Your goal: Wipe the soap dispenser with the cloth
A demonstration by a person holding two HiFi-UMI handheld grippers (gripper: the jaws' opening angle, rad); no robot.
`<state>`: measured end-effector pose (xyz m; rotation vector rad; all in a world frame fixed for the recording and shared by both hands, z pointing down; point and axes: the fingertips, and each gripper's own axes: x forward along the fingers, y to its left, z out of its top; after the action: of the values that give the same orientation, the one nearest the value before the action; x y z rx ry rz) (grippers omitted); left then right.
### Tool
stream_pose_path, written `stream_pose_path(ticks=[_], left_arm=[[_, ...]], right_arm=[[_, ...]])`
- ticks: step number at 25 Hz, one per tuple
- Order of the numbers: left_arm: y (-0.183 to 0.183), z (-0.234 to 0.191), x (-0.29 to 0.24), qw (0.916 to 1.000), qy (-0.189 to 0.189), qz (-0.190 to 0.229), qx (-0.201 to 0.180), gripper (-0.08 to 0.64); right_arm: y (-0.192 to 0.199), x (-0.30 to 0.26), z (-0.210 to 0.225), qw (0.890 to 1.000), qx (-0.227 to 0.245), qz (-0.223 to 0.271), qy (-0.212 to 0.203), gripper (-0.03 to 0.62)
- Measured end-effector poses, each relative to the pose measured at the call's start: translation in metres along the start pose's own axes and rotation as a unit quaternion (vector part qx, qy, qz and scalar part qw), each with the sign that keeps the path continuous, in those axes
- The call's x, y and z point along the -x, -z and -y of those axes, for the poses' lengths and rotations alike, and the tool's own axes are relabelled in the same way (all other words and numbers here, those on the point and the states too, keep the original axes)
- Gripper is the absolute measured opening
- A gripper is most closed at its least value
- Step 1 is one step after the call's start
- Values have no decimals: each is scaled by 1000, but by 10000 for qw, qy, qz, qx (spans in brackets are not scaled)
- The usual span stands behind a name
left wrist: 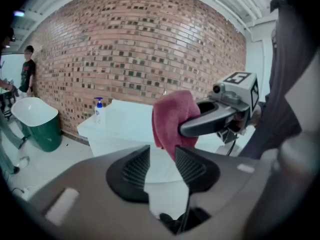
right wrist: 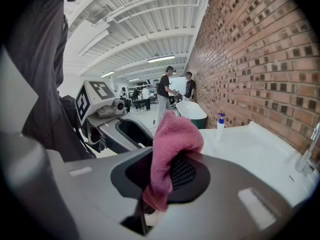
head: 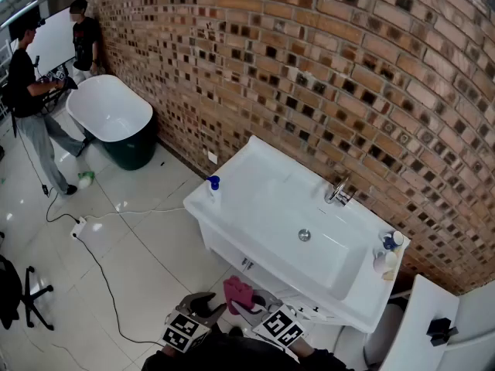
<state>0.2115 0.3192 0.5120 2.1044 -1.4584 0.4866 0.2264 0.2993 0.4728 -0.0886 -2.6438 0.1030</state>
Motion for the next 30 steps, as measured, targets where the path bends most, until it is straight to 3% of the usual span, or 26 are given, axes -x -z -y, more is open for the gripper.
stream_pose_path(ticks=[7,15,21,26,30], left_arm=[[-26,-74,-32,9995,307,21,-79,163],[-98,-217,-54,9965,770,57,-329,164],[-132,-295,-73,9915,1188,-57,-529,180],[-144,-317,-96,9886,1370,-87,-617,206],[-138,-317,-107,9867,1534,-191,-509,206]], right_arm=[[-23,-63,57,9998,-22,-123,130,58],[-90,-148,167,9962,-195,-462,708,58],[-123,-174,237,9862,-178,-970,1329,60],[-107,-179,281,9728,-161,-1695,1569,60],[-111,-189,312,9593,517,-2258,1615,60]])
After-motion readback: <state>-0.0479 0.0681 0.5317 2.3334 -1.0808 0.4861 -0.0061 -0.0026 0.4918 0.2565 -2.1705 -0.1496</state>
